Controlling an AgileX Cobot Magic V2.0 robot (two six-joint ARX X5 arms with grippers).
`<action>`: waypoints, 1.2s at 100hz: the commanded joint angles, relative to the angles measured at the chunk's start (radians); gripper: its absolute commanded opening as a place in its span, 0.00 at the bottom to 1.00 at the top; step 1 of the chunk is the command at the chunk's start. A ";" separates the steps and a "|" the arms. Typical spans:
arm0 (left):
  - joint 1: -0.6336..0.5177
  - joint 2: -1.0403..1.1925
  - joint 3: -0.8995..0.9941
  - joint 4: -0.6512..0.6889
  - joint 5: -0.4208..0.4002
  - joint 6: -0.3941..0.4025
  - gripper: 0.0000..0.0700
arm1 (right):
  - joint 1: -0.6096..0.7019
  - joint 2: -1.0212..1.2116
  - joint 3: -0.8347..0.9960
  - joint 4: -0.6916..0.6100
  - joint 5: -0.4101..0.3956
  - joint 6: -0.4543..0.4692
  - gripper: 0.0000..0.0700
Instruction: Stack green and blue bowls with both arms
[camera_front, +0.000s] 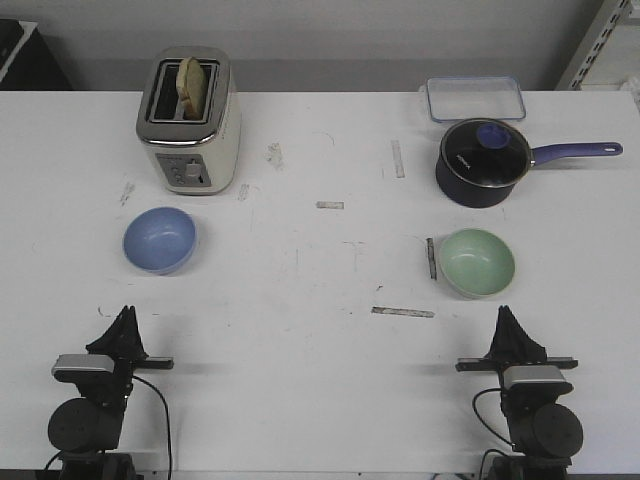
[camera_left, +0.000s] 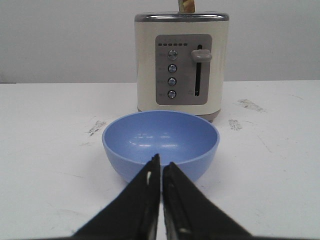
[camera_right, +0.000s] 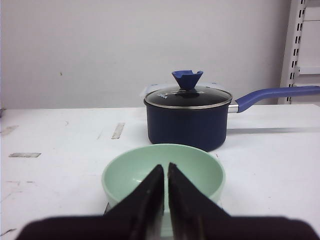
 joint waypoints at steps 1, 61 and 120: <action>0.000 -0.002 -0.021 0.015 -0.002 -0.009 0.00 | 0.001 0.000 -0.002 0.012 0.002 0.008 0.02; 0.000 -0.002 -0.021 0.015 -0.003 -0.009 0.00 | 0.001 0.002 0.021 0.000 -0.001 0.013 0.01; 0.000 -0.002 -0.021 0.015 -0.003 -0.009 0.00 | 0.001 0.514 0.455 -0.371 0.004 0.055 0.01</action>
